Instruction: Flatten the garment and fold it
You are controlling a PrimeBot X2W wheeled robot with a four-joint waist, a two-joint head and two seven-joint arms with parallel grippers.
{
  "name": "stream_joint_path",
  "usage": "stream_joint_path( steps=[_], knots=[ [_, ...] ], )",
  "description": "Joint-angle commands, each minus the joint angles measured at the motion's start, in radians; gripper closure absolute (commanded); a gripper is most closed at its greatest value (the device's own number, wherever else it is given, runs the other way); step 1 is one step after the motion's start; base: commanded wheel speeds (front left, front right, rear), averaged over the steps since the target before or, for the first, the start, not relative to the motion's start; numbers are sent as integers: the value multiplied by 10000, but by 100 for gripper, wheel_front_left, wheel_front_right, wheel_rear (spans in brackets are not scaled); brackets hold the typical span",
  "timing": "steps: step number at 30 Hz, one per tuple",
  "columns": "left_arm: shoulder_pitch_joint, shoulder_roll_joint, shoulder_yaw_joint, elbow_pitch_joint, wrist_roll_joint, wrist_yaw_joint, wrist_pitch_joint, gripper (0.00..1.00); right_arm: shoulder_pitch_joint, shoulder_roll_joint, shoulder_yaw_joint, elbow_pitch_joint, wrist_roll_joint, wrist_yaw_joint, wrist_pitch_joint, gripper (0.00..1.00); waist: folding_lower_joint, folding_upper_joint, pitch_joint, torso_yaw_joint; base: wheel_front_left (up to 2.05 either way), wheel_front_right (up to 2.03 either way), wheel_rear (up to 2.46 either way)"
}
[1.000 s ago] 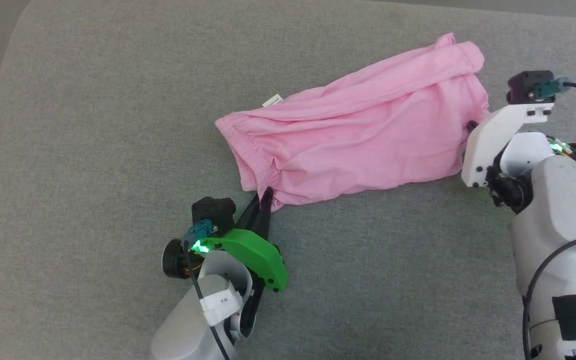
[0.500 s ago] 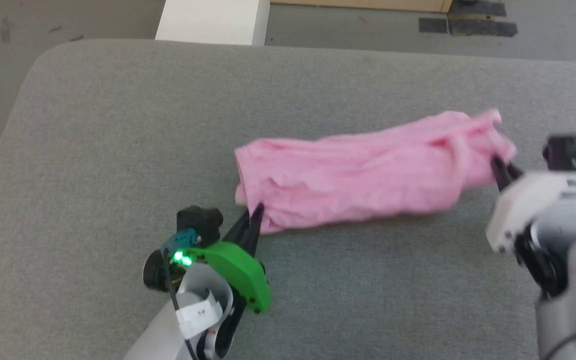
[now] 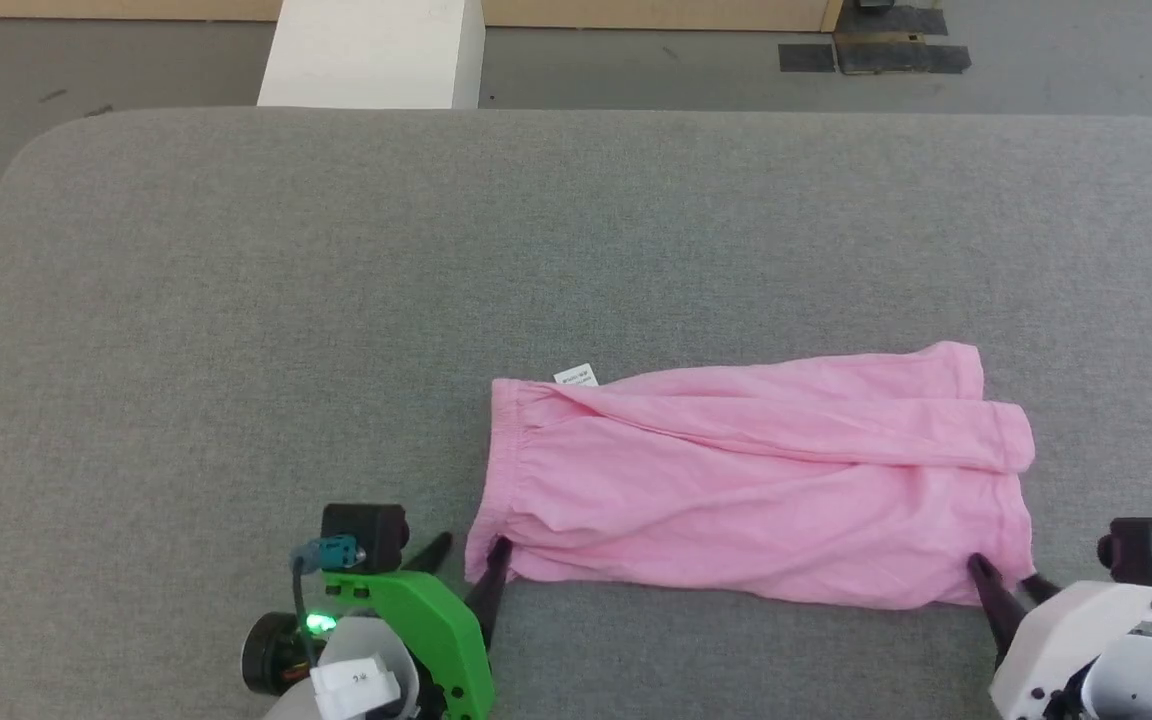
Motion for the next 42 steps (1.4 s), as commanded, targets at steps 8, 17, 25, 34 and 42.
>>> stream_joint_path(
  steps=[8, 17, 25, 34, 42],
  knots=[
    [395, -129, 725, -258, 28, 364, -1520, 0, -441, -14, -373, -276, -111, -15, -1636, 0, 0, 0, -147, 150, 0, 0, 0],
    [-235, -340, 1710, 59, 1278, 397, -4580, 0, -1214, -14, -406, 542, -547, -15, -3264, 0, 0, 0, -135, 431, 0, 0, 0],
    [-658, -1146, 3272, -481, 2975, -418, -4657, 0, -2212, -14, -1008, 2346, -865, -15, -2733, 0, 0, 0, 79, 559, 0, 0, 0],
    [-585, -1897, 4349, -495, 4135, -1202, -4659, 0, -2935, -14, -545, 3620, -343, -15, -546, 0, 0, 0, 220, 506, 0, 0, 0],
    [-448, -2323, 4893, -293, 4539, -1653, -4660, 0, -2725, -14, 402, 2917, 340, -15, 533, 100, 0, 0, 216, 483, 0, 0, 0]
  ],
)
